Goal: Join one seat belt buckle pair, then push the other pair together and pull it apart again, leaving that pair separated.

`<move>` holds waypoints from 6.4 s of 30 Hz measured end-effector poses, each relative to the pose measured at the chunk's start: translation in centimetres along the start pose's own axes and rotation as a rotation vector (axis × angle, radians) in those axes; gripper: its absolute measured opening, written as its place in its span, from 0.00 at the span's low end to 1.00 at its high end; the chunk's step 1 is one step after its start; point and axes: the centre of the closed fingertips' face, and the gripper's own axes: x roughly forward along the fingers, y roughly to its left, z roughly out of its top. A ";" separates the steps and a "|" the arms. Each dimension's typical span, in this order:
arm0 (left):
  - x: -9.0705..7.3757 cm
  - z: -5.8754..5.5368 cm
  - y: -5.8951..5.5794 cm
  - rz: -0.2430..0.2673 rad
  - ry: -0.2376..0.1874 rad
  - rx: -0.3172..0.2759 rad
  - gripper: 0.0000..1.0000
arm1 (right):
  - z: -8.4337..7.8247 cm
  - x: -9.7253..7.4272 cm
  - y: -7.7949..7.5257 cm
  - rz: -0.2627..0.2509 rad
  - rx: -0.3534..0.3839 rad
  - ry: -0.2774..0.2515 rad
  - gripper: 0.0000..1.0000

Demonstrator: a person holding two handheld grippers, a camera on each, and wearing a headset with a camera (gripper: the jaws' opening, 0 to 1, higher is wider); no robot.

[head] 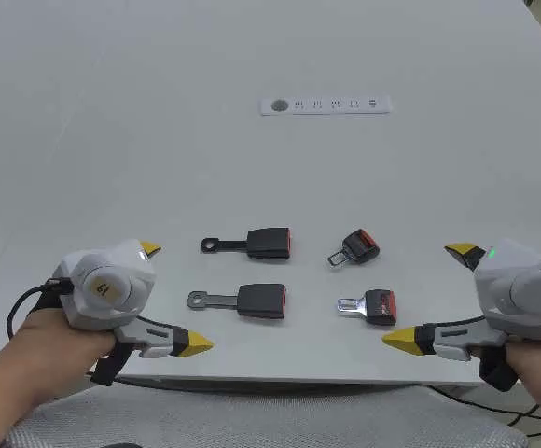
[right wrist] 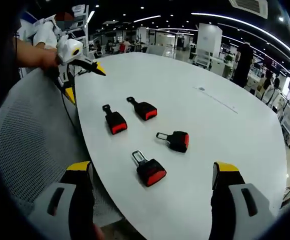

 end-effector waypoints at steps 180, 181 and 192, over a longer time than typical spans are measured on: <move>12.1 0.9 -4.0 -0.432 0.201 0.470 0.34 | -5.6 8.1 0.2 0.370 -0.433 0.288 0.32; 12.1 0.9 -4.0 -0.434 0.201 0.474 0.34 | -5.6 8.1 0.2 0.373 -0.431 0.288 0.32; 12.3 0.7 -4.0 -0.444 0.219 0.513 0.33 | -5.6 8.5 0.4 0.380 -0.419 0.309 0.31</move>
